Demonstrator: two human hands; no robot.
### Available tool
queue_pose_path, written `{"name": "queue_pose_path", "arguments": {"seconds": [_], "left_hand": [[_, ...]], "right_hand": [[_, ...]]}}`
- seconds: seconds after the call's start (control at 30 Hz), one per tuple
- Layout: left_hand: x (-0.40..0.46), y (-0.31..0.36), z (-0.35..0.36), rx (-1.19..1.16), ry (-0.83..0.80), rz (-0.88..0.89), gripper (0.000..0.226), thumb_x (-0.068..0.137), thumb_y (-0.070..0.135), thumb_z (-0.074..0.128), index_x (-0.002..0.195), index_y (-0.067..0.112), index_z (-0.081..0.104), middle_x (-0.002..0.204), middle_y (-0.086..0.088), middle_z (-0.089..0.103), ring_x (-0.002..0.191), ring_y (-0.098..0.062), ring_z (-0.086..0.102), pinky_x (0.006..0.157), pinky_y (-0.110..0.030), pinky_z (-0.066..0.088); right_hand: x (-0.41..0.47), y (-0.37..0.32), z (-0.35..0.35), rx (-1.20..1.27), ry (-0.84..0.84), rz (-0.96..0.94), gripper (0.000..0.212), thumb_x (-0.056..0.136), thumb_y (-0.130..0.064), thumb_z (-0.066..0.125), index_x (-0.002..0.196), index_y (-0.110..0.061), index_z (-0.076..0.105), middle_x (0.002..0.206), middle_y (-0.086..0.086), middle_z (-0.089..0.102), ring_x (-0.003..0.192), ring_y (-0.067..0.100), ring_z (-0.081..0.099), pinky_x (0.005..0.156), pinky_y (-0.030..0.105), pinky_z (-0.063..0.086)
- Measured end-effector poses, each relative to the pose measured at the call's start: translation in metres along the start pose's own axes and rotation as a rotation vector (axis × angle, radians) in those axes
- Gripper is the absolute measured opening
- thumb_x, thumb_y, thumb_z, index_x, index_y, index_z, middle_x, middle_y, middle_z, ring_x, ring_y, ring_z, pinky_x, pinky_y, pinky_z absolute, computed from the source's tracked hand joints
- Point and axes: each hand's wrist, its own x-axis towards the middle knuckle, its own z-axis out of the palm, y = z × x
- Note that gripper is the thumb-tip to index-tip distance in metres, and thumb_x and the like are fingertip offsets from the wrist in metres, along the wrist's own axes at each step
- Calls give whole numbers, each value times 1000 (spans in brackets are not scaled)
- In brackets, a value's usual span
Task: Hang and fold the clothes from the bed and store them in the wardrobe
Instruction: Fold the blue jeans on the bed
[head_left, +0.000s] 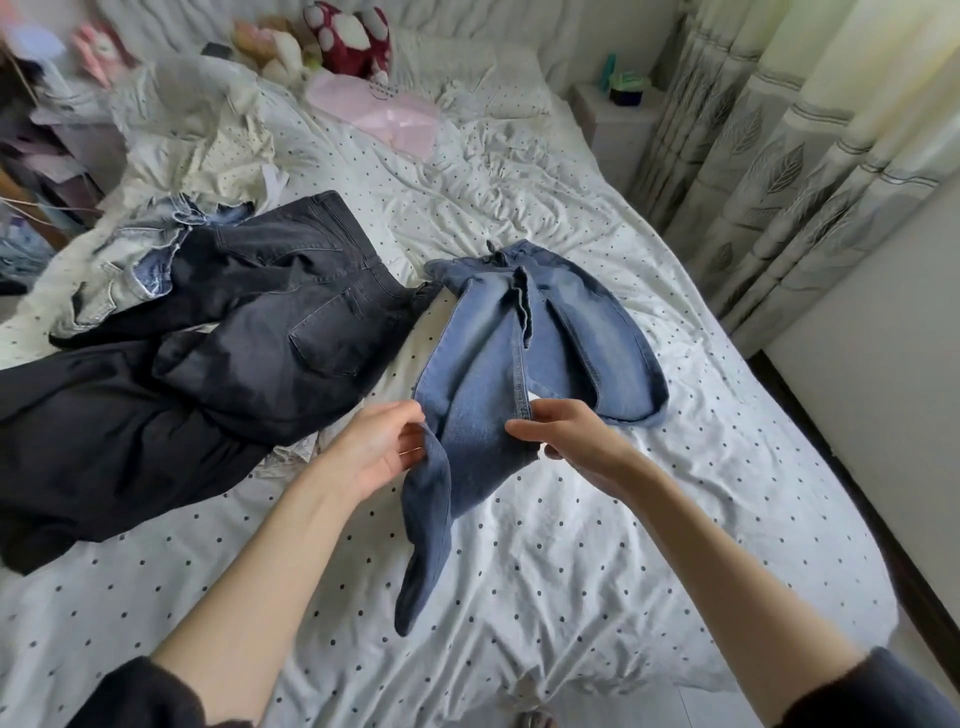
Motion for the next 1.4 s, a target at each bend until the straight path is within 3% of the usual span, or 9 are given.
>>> {"name": "queue_pose_path", "arguments": {"seconds": [0.27, 0.57, 0.8, 0.9, 0.97, 1.03, 1.17, 1.3, 1.4], "left_hand": [[-22, -4, -7, -10, 101, -43, 29, 80, -11, 36, 61, 11, 37, 55, -5, 36, 45, -15, 41, 43, -21, 40], [-43, -74, 3, 232, -12, -123, 11, 91, 8, 57, 102, 11, 60, 89, -8, 66, 82, -23, 61, 85, -39, 48], [-58, -104, -17, 312, 11, -61, 9, 95, 11, 54, 97, 7, 62, 85, -8, 65, 65, -12, 61, 50, -20, 48], [-60, -112, -28, 381, -39, -100, 17, 95, 13, 54, 104, 0, 61, 83, -8, 65, 61, -10, 61, 51, -19, 50], [-58, -111, -31, 446, -71, -126, 21, 96, 15, 53, 107, 0, 61, 89, -10, 67, 69, -12, 63, 57, -21, 53], [-55, -109, -32, 576, -117, -170, 20, 96, 19, 52, 107, 6, 62, 97, -8, 70, 79, -13, 65, 67, -25, 55], [-37, -110, -34, 788, -123, -281, 21, 97, 20, 49, 112, 9, 56, 96, -2, 66, 80, -10, 64, 66, -24, 56], [-7, -106, -24, 1085, 29, -75, 36, 95, 22, 51, 129, 10, 47, 120, -10, 59, 110, -25, 56, 89, -28, 45], [18, -92, -2, 1104, 43, 83, 30, 94, 17, 51, 123, 12, 53, 115, -7, 60, 100, -21, 57, 83, -24, 40]], "right_hand": [[-28, -8, -26, -95, 92, -52, 50, 88, -19, 63, 48, -21, 33, 49, -12, 24, 46, 5, 22, 46, 19, 16], [-51, 18, -15, -49, 44, -2, 44, 89, -22, 63, 53, -20, 37, 53, -7, 30, 50, 7, 28, 49, 21, 21], [-66, 70, -4, -306, -39, 187, 44, 84, -20, 69, 54, -16, 37, 52, -7, 35, 48, 7, 32, 41, 13, 24], [-75, 88, 8, -158, -48, 253, 24, 88, -15, 65, 66, -9, 57, 60, -5, 57, 59, 10, 49, 54, 14, 40], [-74, 91, 14, -118, -48, 258, 17, 90, -14, 62, 90, 3, 65, 85, 13, 69, 76, 17, 58, 70, 28, 48], [-71, 90, 15, -159, -91, 273, 26, 91, -16, 60, 104, 6, 62, 101, 24, 67, 82, 21, 57, 77, 37, 48], [-61, 98, 14, -350, -246, 384, 39, 94, -28, 54, 128, -8, 48, 112, 10, 63, 92, 23, 65, 79, 31, 48], [-43, 106, 3, -279, -106, 395, 52, 95, -29, 54, 140, -9, 38, 125, 13, 60, 109, 27, 61, 83, 29, 45], [-21, 110, -17, -296, -37, 353, 45, 95, -28, 53, 136, -11, 44, 127, 12, 59, 106, 23, 59, 84, 27, 43]]}}
